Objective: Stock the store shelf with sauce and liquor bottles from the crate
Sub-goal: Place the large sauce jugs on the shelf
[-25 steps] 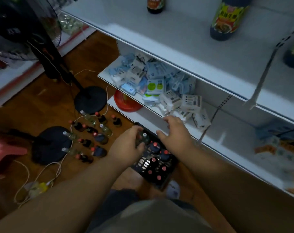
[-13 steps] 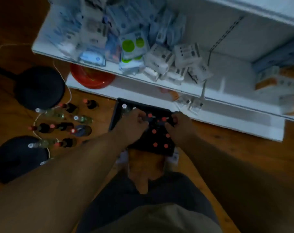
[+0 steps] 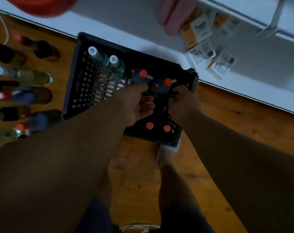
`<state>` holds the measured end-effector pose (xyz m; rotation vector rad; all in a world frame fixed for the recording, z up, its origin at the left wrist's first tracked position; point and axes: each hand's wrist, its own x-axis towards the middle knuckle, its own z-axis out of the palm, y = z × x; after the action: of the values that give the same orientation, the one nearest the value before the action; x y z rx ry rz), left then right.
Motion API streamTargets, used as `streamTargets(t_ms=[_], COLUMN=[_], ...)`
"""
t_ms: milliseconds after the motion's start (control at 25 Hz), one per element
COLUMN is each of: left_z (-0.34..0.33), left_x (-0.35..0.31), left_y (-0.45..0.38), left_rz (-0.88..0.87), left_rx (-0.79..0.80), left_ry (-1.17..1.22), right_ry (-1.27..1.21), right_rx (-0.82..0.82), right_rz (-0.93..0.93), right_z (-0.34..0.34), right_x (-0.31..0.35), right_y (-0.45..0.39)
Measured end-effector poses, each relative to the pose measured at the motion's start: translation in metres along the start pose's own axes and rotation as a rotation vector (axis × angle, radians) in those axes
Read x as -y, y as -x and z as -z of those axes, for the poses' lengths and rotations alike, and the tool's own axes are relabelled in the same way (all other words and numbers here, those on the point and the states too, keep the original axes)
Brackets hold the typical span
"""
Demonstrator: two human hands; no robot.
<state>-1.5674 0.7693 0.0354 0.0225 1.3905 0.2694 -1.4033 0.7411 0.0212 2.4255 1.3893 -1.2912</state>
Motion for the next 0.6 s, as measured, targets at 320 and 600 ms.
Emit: streamTargets(t_ms=[320,600], left_z=[-0.010,-0.027], left_x=[-0.005,0.005], left_y=[-0.117,-0.145], left_rz=[-0.050,-0.014], left_rx=[0.073,0.133], left_ry=[0.213,0.433], right_ry=[0.100,0.320], right_rx=[0.077,-0.002], right_rz=[0.014,0.031], right_z=[-0.036,-0.057], right_x=[-0.034,-0.044], right_y=[-0.114,-0.143])
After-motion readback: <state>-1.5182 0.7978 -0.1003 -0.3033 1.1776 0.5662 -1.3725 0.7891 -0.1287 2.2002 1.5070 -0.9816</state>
